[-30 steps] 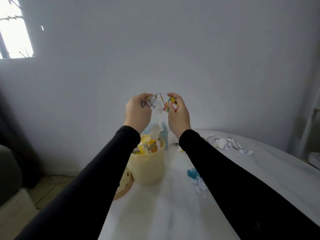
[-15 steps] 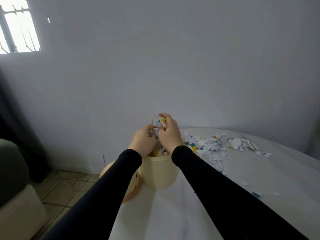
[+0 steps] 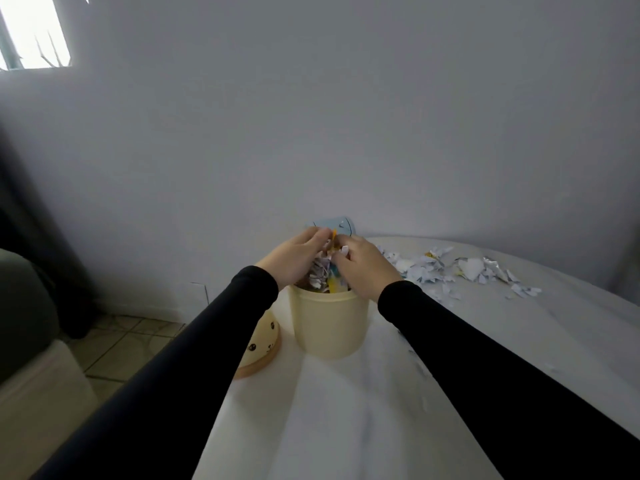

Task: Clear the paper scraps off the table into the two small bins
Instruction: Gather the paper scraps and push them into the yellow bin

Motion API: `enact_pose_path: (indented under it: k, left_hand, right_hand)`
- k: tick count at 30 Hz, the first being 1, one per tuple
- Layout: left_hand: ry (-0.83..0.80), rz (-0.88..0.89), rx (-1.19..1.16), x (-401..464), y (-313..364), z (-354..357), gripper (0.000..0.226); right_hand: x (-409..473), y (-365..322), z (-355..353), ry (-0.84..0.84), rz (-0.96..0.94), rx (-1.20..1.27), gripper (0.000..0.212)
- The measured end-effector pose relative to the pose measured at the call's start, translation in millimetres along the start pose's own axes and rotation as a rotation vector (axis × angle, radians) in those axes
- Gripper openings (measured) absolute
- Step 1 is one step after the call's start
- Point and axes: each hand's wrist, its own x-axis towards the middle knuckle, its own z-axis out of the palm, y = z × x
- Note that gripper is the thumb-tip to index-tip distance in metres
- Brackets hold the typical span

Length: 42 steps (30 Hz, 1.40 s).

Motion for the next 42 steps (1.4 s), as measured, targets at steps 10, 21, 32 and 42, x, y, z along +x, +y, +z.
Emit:
enact_pose_path:
  k: [10,21,32,42]
  left_hand:
    - [0.118,0.091,0.167,-3,4,-4,0.01]
    - [0.068,0.192,0.325,-12,21,18,0.031]
    - [-0.011,0.074,0.813,0,15,26,0.03]
    - [0.446,0.313,0.726,-6,21,22,0.022]
  right_hand:
    - [-18,2,-12,-0.019,-0.053,0.243,0.021]
    - [-19,14,-23,-0.049,-0.001,0.453,0.075]
    - [-24,29,-36,0.218,0.019,0.528,0.049]
    - [-48,44,-12,-0.014,0.208,0.33,0.135]
